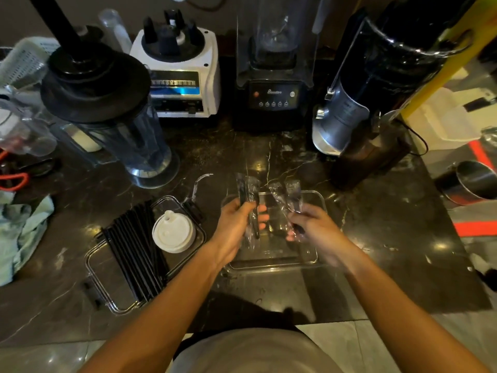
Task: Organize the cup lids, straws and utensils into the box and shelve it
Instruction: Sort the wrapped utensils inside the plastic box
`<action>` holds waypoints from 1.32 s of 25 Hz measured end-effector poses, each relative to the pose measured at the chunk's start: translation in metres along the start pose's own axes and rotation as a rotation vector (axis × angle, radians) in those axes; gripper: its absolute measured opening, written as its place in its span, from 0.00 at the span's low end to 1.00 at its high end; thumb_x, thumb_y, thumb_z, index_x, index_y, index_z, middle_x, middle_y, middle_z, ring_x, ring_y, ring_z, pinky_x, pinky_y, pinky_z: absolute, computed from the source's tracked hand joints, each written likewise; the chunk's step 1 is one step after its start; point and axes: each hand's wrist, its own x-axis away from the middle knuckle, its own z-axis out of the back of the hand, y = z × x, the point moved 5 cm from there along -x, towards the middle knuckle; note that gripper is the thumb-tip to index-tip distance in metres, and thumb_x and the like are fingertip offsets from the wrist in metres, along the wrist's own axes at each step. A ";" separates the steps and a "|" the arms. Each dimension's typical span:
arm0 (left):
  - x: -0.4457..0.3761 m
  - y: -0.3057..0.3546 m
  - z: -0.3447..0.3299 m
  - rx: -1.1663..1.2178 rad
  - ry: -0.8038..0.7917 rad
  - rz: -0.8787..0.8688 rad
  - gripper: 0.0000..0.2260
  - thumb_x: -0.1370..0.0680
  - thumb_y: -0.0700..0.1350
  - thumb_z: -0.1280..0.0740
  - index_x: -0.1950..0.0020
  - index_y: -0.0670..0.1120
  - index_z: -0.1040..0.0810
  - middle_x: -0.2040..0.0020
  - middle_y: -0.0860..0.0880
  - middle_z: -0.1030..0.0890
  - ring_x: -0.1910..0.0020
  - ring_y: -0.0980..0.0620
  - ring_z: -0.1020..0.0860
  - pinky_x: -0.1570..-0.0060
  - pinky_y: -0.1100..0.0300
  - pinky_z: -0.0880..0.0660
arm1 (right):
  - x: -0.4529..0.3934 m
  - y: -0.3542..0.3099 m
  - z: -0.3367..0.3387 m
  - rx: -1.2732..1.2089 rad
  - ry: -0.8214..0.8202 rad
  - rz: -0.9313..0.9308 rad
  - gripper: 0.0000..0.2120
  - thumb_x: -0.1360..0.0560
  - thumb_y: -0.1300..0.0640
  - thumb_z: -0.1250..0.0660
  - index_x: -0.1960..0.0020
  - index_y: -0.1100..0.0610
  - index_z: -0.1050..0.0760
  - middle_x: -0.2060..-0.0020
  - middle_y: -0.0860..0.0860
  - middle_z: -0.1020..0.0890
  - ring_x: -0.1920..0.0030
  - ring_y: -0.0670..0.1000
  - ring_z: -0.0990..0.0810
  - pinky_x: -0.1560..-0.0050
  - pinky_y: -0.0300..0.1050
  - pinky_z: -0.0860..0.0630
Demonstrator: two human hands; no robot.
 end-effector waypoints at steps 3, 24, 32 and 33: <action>-0.001 -0.010 -0.013 -0.058 -0.063 0.048 0.10 0.15 0.42 0.38 0.39 0.40 0.20 0.44 0.41 0.13 0.47 0.44 0.13 0.49 0.52 0.15 | 0.009 0.016 -0.014 -0.278 0.014 -0.053 0.13 0.16 0.58 0.37 0.34 0.62 0.29 0.47 0.59 0.17 0.55 0.52 0.16 0.45 0.55 0.19; -0.073 -0.026 -0.064 -1.236 -0.408 -0.040 0.07 0.18 0.43 0.35 0.41 0.45 0.25 0.45 0.44 0.17 0.52 0.48 0.20 0.46 0.47 0.22 | 0.000 0.039 -0.018 -0.292 0.324 -0.399 0.07 0.17 0.66 0.43 0.51 0.62 0.28 0.72 0.54 0.20 0.64 0.52 0.22 0.42 0.56 0.19; -0.056 -0.013 -0.047 -1.367 -0.364 -0.346 0.18 0.18 0.45 0.34 0.28 0.50 0.24 0.45 0.48 0.16 0.63 0.51 0.16 0.68 0.59 0.20 | -0.008 0.044 -0.015 -0.414 0.358 -0.439 0.12 0.20 0.70 0.46 0.54 0.59 0.27 0.68 0.54 0.27 0.67 0.51 0.29 0.42 0.61 0.19; -0.053 -0.012 -0.040 -1.351 -0.318 -0.366 0.18 0.18 0.47 0.33 0.28 0.49 0.24 0.41 0.48 0.18 0.61 0.53 0.16 0.67 0.63 0.22 | -0.008 0.043 -0.014 -0.407 0.362 -0.440 0.12 0.21 0.70 0.45 0.56 0.59 0.27 0.70 0.53 0.26 0.67 0.51 0.29 0.48 0.58 0.17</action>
